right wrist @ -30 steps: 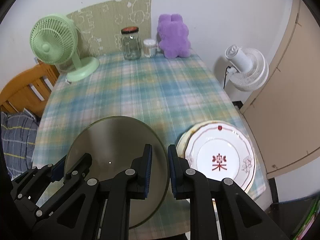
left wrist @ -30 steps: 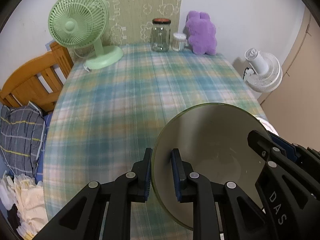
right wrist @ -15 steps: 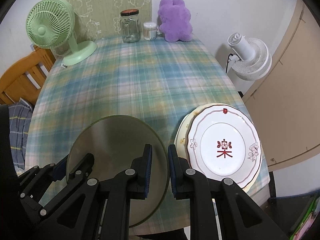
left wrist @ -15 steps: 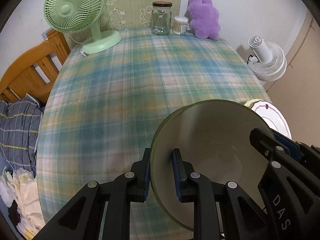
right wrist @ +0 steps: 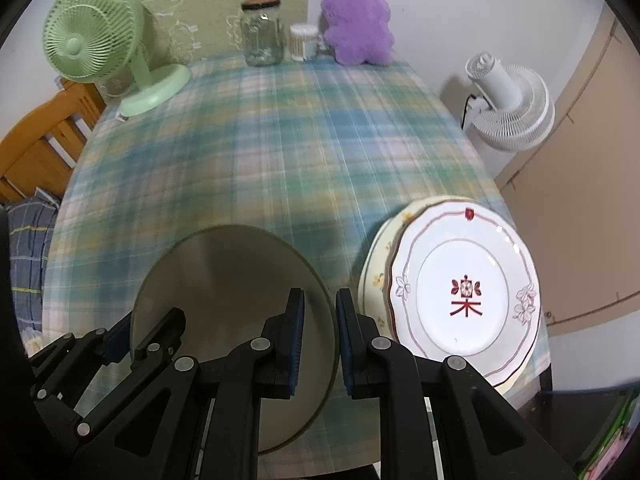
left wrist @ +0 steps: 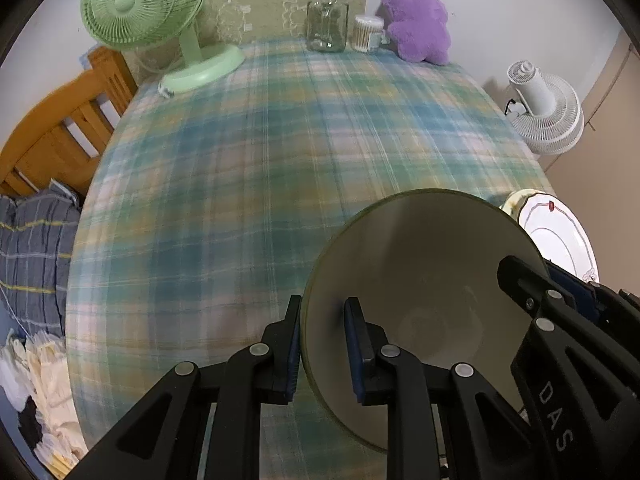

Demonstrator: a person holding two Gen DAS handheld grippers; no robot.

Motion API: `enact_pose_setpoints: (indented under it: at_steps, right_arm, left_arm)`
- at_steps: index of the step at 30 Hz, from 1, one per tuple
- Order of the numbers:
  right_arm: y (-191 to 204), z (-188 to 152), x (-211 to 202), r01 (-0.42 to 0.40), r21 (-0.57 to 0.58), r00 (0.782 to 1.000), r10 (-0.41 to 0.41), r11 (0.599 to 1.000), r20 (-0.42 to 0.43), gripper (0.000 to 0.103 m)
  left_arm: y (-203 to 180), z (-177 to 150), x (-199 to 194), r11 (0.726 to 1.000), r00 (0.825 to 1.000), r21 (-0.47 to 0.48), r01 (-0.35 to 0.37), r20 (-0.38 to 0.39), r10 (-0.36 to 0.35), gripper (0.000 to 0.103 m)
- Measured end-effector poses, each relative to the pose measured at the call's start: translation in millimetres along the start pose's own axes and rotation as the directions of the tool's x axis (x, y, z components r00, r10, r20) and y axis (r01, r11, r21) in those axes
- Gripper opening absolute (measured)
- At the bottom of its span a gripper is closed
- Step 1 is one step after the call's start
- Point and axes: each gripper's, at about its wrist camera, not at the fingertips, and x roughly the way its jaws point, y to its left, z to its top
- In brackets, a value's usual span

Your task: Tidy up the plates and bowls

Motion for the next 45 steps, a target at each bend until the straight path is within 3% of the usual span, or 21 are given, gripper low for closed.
enact_pose_setpoints:
  at_steps: [9, 20, 22, 24, 26, 29, 33, 45]
  right_arm:
    - [-1, 3, 0, -0.029, 0.002, 1.000, 0.029, 1.000, 0.013, 0.019]
    - [0, 2, -27, -0.058, 0.003, 0.997, 0.058, 0.998, 0.053, 0.019]
    - [1, 1, -31, -0.060, -0.002, 0.997, 0.060, 0.998, 0.057, 0.026]
    - [1, -1, -35, -0.071, 0.004, 0.995, 0.071, 0.997, 0.064, 0.048]
    - [-1, -3, -39, -0.085, 0.016, 0.993, 0.083, 0.996, 0.079, 0.061]
    - [-3, -6, -44, -0.094, 0.011, 0.992, 0.093, 0.996, 0.083, 0.064]
    - [-10, -6, -41, -0.099, 0.030, 0.993, 0.096, 0.995, 0.075, 0.070]
    - [-32, -2, 0, -0.177, 0.067, 0.984, 0.178, 0.982, -0.007, 0.070]
  left_arm:
    - [0, 0, -3, 0.999, 1.000, 0.036, -0.026, 0.013, 0.025, 0.018]
    - [9, -5, -23, 0.996, 0.996, 0.039, 0.076, 0.044, -0.078, 0.049]
    - [10, -6, -26, 0.994, 0.993, 0.040, 0.105, 0.049, -0.107, 0.060]
    - [11, -7, -30, 0.990, 0.989, 0.044, 0.134, 0.062, -0.136, 0.067]
    - [13, -7, -32, 0.987, 0.985, 0.043, 0.156, 0.071, -0.159, 0.078]
    - [15, -8, -32, 0.984, 0.981, 0.034, 0.175, 0.078, -0.177, 0.085]
    - [15, -8, -23, 0.985, 0.984, 0.015, 0.172, 0.054, -0.172, 0.085]
    - [5, -11, 3, 0.988, 0.989, -0.058, 0.144, -0.027, -0.146, 0.085]
